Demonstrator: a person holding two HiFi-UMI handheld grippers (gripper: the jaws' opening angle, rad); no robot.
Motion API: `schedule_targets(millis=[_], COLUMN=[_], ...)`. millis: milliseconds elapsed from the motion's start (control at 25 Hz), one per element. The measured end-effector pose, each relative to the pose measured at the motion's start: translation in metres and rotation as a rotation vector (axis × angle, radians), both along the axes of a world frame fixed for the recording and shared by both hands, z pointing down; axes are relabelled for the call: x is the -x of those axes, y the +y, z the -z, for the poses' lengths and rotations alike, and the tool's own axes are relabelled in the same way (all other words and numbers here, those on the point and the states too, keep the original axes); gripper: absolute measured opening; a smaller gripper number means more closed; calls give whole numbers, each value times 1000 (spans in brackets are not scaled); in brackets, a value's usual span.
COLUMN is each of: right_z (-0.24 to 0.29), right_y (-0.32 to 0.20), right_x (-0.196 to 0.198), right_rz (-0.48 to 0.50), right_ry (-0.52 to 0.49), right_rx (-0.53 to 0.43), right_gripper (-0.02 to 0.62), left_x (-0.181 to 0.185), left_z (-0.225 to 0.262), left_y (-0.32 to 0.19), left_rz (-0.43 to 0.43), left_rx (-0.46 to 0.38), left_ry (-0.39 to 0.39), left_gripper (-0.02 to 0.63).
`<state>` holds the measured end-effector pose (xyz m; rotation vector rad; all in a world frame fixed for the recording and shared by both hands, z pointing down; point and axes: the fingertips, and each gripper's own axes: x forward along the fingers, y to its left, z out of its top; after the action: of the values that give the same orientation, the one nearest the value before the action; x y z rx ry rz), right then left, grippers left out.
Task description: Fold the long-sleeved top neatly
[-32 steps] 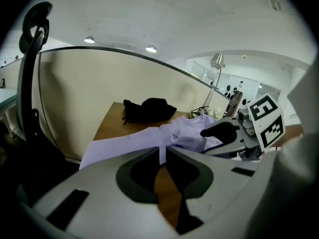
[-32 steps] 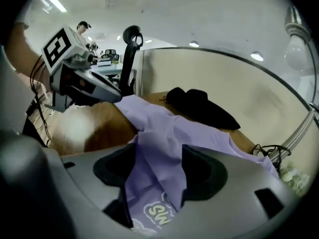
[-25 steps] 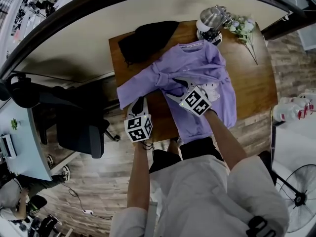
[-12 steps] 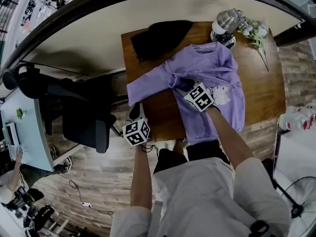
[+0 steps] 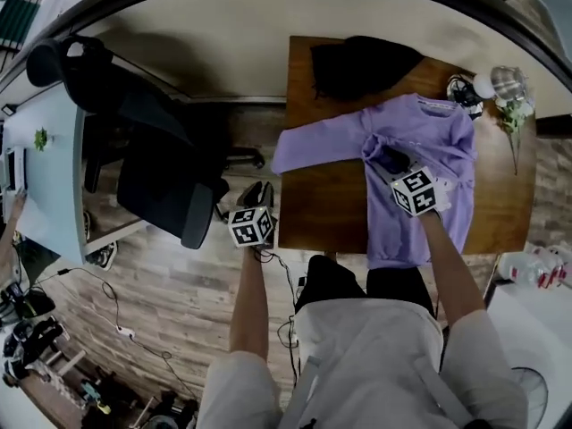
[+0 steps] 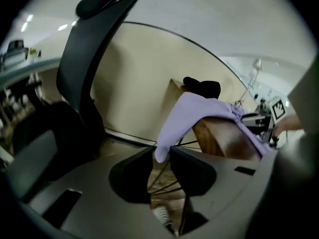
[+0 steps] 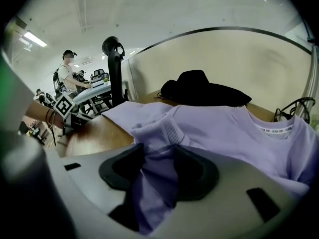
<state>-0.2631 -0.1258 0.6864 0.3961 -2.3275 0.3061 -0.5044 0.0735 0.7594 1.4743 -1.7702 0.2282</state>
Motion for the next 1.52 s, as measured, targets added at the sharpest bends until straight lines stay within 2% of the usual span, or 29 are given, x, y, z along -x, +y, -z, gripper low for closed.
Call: schedule_targets(millis=[40,80,120,280,520,560,600,640,680,760,880,960,1120,1280,1400,1520], right_z=[0,1,1,0,-1,-1,-1,-2,-2,-3,2,15,51,79,115,137], right_y=[-1,-2,-2,-1,-1,-2,-3,-3,-4,-4,0,3,15,41,62,88], right_x=[1,2,3,5,6,5,5,5,5,4,11,15,33,84,131,156], right_rz=[-2,-3,-4,-9,-8,-8,-8,-9,-12,-22,-29,-26,28,91,168,281], right_ry=[-1,-2,-2,-4,-12,-12,-12,-12,-12,-7,-8,-18,-51,-148,-250,-258], right_rx=[-7,-12,-14,-20,-46,-48,-48,-48,-46,-37,-20,-34,-122,-116,-105,-120], right_gripper=[199,199,199,201,202,202,202,202,202,204,213,253,268,267,268,272], left_x=[-1,-3,-6,-20,-15,-12,-7,-1,5,19,49,70,99,110,95,62], left_z=[-10,-20,-29,-61,-95,-97,-98,-98,-96,-88,-64,-38,26,97,152,192], left_y=[-3,-6,-8,-15,-42,-47,-51,-55,-57,-56,-43,-42,-50,-66,-78,-91], left_rz=[3,-12,-48,-213,-293,-295,-294,-293,-294,-309,-328,-329,-321,-344,-349,-378], left_rx=[-11,-15,-9,39,12,6,0,-4,-6,5,54,61,31,-35,-86,-135], left_ry=[75,114,117,42,-44,-71,-104,-141,-175,-243,-392,-489,-652,-798,-830,-830], left_gripper=[131,171,183,221,219,209,156,68,46,44,43,43,43,43,43,43])
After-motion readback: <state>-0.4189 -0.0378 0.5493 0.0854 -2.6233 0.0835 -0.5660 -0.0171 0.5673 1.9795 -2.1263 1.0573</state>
